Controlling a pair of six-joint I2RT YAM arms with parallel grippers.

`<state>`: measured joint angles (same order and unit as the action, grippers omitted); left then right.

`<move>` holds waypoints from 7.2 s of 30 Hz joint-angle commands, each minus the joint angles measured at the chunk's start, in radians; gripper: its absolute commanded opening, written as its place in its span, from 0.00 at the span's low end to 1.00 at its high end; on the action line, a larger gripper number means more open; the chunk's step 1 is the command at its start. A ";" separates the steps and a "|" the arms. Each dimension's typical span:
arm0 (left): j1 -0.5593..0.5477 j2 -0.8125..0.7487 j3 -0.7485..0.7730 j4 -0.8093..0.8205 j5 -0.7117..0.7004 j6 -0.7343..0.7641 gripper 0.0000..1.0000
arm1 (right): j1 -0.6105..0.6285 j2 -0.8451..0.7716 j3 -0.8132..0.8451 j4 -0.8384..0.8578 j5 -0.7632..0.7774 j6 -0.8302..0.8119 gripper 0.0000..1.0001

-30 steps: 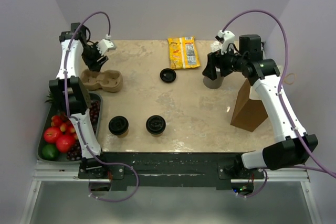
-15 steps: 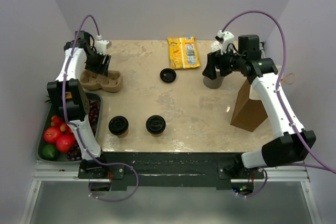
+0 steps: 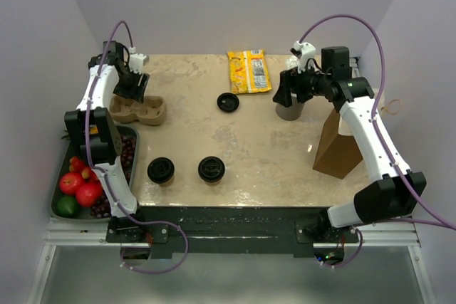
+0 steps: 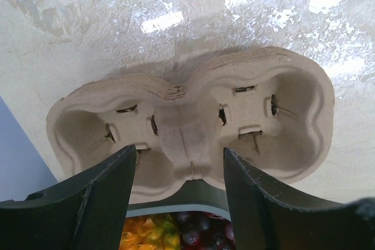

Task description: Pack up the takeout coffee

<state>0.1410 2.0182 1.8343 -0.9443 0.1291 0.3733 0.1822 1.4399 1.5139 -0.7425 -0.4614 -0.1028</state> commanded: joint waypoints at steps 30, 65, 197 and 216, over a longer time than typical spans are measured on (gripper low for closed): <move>-0.017 0.083 0.069 -0.036 -0.060 -0.053 0.53 | -0.010 -0.009 -0.009 0.045 -0.034 0.022 0.81; -0.017 0.017 0.076 -0.093 -0.057 -0.091 0.63 | -0.009 0.010 0.060 0.043 -0.022 0.023 0.81; -0.099 -0.240 0.097 -0.044 0.406 0.030 0.11 | -0.118 0.021 0.620 -0.098 0.254 -0.161 0.80; -0.284 -0.521 -0.259 0.291 0.590 -0.163 0.00 | -0.615 -0.203 0.454 -0.667 0.520 -0.299 0.79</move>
<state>-0.1299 1.5383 1.5963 -0.7551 0.6460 0.2695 -0.4213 1.2869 2.0151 -1.3205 -0.0063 -0.3672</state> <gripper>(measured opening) 0.459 0.776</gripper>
